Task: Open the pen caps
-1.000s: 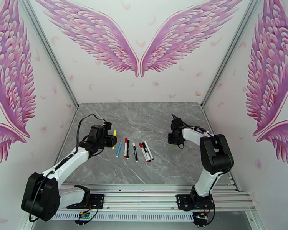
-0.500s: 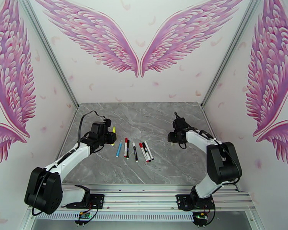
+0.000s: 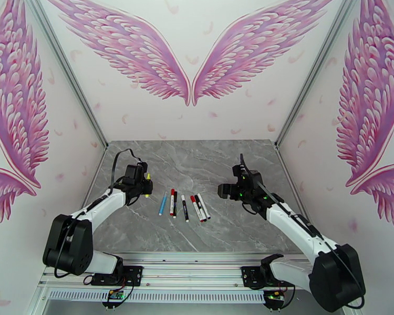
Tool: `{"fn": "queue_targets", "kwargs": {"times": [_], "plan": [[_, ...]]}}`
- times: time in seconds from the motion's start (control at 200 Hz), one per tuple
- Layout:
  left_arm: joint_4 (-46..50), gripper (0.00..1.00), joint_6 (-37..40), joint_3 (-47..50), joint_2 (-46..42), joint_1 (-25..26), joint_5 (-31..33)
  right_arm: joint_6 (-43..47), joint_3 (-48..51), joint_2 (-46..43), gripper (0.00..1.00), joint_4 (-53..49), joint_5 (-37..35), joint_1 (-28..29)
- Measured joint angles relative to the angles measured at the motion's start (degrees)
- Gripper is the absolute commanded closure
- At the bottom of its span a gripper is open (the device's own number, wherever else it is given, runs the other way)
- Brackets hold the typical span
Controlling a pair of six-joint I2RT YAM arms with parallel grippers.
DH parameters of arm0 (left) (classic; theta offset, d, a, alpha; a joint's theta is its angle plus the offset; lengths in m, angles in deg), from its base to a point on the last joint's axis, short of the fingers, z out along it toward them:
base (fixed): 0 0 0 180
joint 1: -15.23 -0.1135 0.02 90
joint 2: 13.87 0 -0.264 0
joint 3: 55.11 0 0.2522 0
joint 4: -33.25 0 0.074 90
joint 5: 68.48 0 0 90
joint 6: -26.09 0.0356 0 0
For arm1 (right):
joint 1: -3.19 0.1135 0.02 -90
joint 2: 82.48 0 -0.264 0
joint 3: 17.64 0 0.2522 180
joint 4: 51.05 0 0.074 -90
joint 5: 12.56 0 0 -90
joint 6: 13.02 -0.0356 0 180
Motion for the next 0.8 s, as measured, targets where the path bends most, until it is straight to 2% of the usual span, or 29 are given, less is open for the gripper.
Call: {"fn": "queue_targets", "kwargs": {"times": [0.295,0.57,0.8], "plan": [[0.3,0.99,1.5,-2.0,6.8,0.0,2.5,-0.4,2.1,-9.0,0.01,0.1,3.7,7.2],[2.9,0.95,2.0,-8.5,12.5,-0.3,3.6,-1.4,4.8,-12.2,0.01,0.6,4.6,8.1],[6.4,0.93,2.0,-9.9,15.3,-0.7,3.6,-1.4,5.0,-12.2,0.01,0.9,4.2,8.1]]}}
